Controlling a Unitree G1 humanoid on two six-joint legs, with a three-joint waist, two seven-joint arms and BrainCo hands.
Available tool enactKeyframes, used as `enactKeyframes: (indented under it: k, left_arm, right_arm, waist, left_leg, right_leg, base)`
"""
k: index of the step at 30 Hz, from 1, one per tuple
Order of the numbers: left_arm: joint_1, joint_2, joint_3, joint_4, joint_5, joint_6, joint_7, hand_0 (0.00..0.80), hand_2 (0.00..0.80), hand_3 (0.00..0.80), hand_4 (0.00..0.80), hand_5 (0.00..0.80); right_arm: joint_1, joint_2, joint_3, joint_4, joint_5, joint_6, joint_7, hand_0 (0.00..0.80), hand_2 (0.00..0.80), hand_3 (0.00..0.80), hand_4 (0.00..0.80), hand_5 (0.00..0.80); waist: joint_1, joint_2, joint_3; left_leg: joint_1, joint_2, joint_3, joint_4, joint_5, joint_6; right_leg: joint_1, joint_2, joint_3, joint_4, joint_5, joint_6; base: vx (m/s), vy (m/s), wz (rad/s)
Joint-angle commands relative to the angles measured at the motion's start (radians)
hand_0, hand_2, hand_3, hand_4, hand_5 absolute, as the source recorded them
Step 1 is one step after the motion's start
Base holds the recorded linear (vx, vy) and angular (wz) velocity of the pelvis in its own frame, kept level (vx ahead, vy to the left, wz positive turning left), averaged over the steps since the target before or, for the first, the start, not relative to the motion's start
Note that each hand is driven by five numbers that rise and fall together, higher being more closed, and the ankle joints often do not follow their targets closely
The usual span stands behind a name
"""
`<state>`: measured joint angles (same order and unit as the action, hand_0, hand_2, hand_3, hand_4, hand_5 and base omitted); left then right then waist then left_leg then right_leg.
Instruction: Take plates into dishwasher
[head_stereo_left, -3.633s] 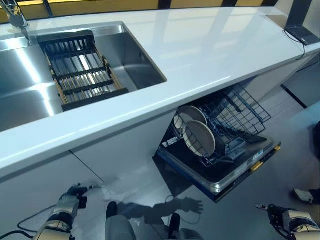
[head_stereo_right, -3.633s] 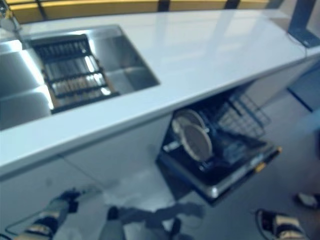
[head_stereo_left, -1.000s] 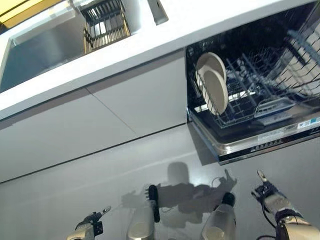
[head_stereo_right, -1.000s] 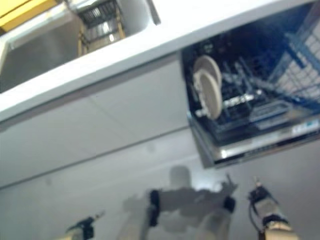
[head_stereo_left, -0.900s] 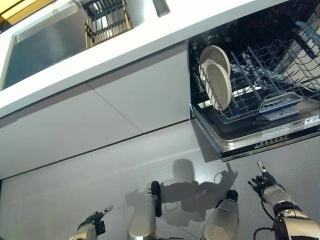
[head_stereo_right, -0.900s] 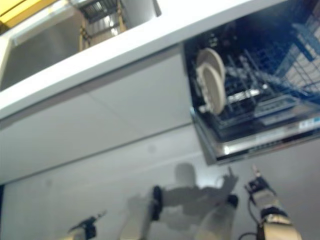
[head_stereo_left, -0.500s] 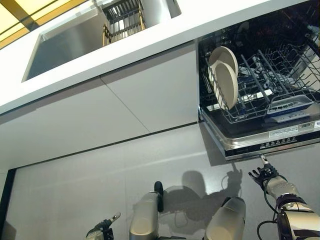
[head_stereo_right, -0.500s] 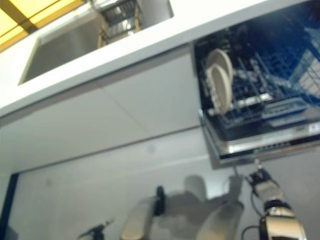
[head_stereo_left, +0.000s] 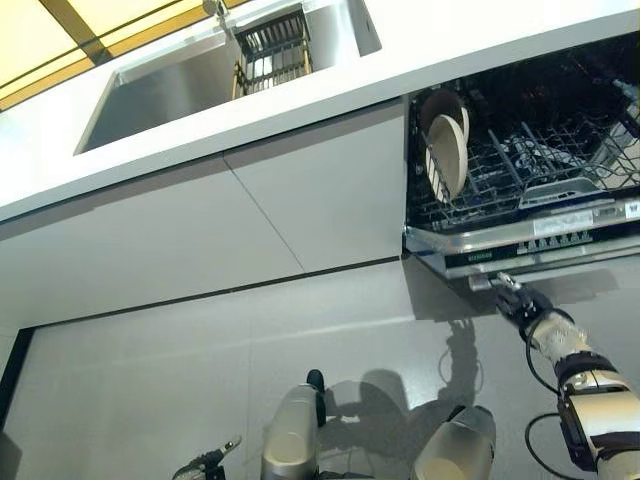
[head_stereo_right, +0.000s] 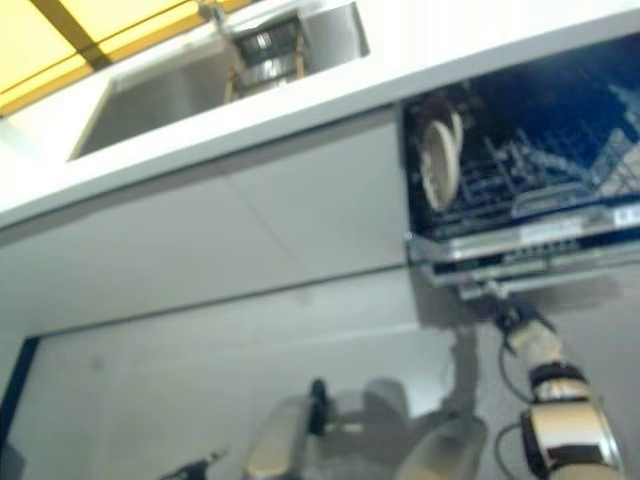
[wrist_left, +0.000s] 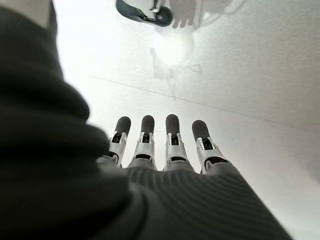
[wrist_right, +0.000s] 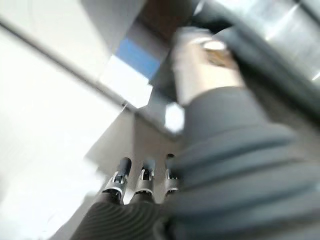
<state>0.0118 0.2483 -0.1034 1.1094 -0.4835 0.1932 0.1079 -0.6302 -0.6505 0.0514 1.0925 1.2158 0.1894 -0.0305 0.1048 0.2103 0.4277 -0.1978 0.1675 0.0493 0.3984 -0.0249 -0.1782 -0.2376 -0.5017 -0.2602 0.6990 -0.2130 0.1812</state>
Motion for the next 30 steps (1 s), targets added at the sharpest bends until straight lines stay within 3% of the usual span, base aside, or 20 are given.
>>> enactKeyframes:
  k: [1, 3, 4, 13, 18, 22, 30]
  left_arm:
    - [0.017, 0.096, -0.04, -0.017, 0.068, 0.013, 0.014, 0.0, 0.0, 0.0, 0.0, 0.0]
    - [0.023, 0.099, -0.038, -0.007, 0.079, 0.01, 0.012, 0.0, 0.0, 0.0, 0.0, 0.0]
    - [0.026, 0.1, -0.038, -0.007, 0.081, 0.012, 0.013, 0.0, 0.0, 0.0, 0.0, 0.0]
    - [0.052, 0.114, -0.019, 0.01, 0.112, -0.003, 0.004, 0.0, 0.0, 0.0, 0.0, 0.0]
    - [0.064, 0.126, 0.0, 0.014, 0.139, -0.012, -0.005, 0.0, 0.0, 0.0, 0.0, 0.0]
    - [0.056, 0.139, 0.008, 0.037, 0.162, -0.028, -0.03, 0.0, 0.0, 0.0, 0.0, 0.0]
    - [0.011, 0.143, 0.024, 0.068, 0.165, -0.054, -0.032, 0.0, 0.0, 0.0, 0.0, 0.0]
  right_arm:
    - [-0.363, 0.01, -0.043, -0.157, 0.091, -0.109, 0.119, 0.0, 0.0, 0.0, 0.0, 0.0]
    - [-0.37, 0.003, -0.042, -0.153, 0.086, -0.105, 0.122, 0.0, 0.0, 0.0, 0.0, 0.0]
    - [-0.374, -0.001, -0.04, -0.153, 0.084, -0.104, 0.12, 0.0, 0.0, 0.0, 0.0, 0.0]
    - [-0.346, -0.029, -0.026, -0.105, -0.097, -0.068, 0.113, 0.0, 0.0, 0.0, 0.0, 0.0]
    - [-0.266, -0.033, -0.029, -0.085, -0.222, -0.032, 0.136, 0.0, 0.0, 0.0, 0.0, 0.0]
    - [-0.177, -0.04, -0.022, -0.055, -0.358, -0.009, 0.168, 0.0, 0.0, 0.0, 0.0, 0.0]
    - [0.002, 0.017, 0.004, -0.082, -0.539, -0.005, 0.218, 0.0, 0.0, 0.0, 0.0, 0.0]
  waist:
    - [0.077, -0.039, -0.084]
    - [0.082, -0.044, -0.094]
    - [0.083, -0.043, -0.094]
    - [0.094, -0.07, -0.112]
    - [0.096, -0.1, -0.139]
    - [0.086, -0.134, -0.178]
    - [0.054, -0.179, -0.238]
  left_leg:
    - [-0.031, -0.002, 0.005, 0.14, -0.085, 0.069]
    - [-0.023, 0.001, -0.003, 0.15, -0.105, 0.059]
    - [-0.03, 0.002, 0.003, 0.145, -0.083, 0.066]
    - [-0.008, 0.021, 0.004, 0.121, -0.066, 0.06]
    - [0.039, 0.035, 0.014, 0.033, -0.031, 0.054]
    - [0.089, 0.06, 0.04, -0.098, 0.03, 0.039]
    - [0.134, 0.064, 0.049, -0.243, 0.087, 0.032]
  right_leg:
    - [0.139, 0.026, -0.014, -0.05, -0.002, -0.074]
    - [0.157, 0.028, -0.012, -0.049, -0.018, -0.063]
    - [0.154, 0.026, -0.022, -0.057, 0.003, -0.07]
    - [0.209, 0.045, -0.042, -0.117, 0.026, -0.059]
    - [0.271, 0.069, -0.067, -0.231, 0.061, -0.045]
    - [0.325, 0.101, -0.098, -0.38, 0.113, -0.029]
    - [0.342, 0.144, -0.1, -0.541, 0.186, -0.006]
  base:
    - [0.113, -0.014, 0.05]
    - [0.089, -0.009, 0.1]
    - [0.065, -0.002, 0.18]
    - [0.054, -0.022, 0.04]
    - [0.079, -0.048, 0.06]
    - [0.06, -0.065, -0.04]
    - [-0.001, -0.053, -0.06]
